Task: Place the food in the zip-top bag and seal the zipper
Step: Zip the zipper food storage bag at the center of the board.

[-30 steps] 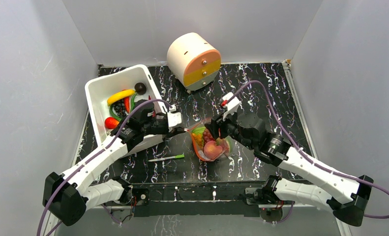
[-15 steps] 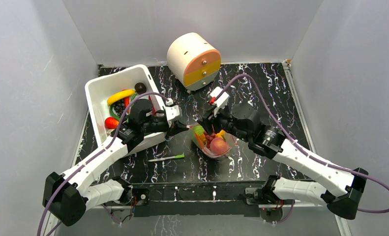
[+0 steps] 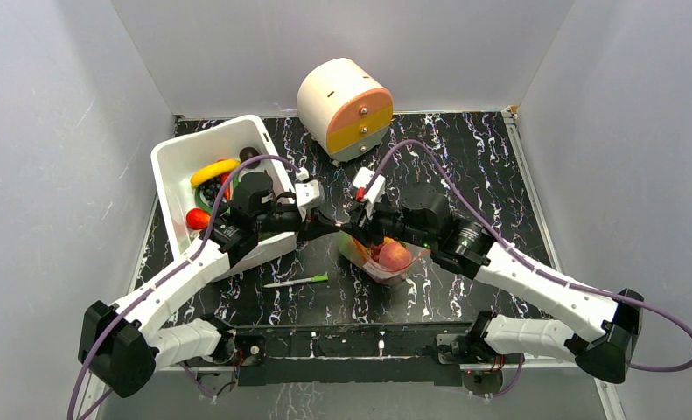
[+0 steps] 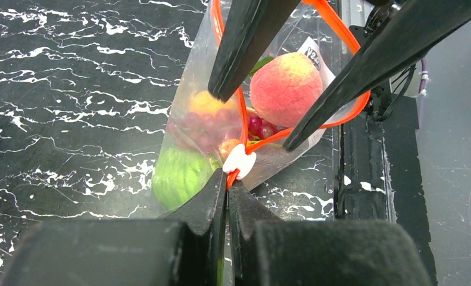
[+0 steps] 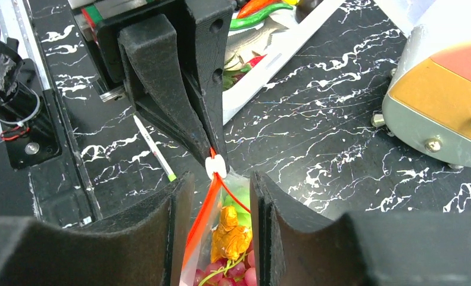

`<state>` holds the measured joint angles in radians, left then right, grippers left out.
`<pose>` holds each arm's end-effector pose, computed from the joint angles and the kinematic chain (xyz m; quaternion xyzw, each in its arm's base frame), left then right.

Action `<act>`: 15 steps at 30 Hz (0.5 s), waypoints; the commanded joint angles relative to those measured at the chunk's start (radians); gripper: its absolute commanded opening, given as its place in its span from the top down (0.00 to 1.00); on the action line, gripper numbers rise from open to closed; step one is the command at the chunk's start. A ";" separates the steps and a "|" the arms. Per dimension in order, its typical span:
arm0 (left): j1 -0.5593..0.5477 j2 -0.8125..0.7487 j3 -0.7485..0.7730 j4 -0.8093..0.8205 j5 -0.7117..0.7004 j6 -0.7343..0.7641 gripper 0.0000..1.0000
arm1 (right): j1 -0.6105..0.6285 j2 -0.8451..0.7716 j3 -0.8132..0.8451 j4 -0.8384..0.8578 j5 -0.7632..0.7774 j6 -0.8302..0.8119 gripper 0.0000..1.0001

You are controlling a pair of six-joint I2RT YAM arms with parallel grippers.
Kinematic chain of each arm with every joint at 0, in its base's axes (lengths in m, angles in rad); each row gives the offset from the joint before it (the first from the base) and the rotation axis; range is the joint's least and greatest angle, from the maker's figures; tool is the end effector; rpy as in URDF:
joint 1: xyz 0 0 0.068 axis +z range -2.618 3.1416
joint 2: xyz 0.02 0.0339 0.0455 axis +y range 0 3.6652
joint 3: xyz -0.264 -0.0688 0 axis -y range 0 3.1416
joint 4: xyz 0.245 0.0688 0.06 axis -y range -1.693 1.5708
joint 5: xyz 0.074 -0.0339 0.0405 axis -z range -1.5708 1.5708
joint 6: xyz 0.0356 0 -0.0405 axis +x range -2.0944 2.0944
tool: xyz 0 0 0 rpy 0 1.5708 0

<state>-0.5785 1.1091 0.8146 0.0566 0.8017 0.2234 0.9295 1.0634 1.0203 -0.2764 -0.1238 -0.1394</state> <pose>0.1955 -0.1582 0.3129 0.5046 0.5722 -0.4024 0.5061 0.1418 0.1972 0.3593 -0.4433 0.6778 0.2712 0.5202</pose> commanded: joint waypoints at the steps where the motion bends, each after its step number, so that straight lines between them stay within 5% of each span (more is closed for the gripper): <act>1: -0.003 -0.012 0.052 0.044 0.064 -0.013 1.00 | 0.005 0.024 0.019 0.068 -0.037 -0.061 0.63; 8: -0.003 -0.030 0.063 -0.006 0.082 0.006 1.00 | 0.005 0.074 0.024 0.043 -0.059 -0.112 0.67; 15: -0.003 -0.048 0.064 -0.062 0.077 0.045 1.00 | 0.004 0.069 0.003 0.042 -0.046 -0.126 1.00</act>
<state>-0.5781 1.1011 0.8291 0.0086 0.8303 0.2371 0.9337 1.1530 1.0199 -0.2703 -0.1867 -0.2459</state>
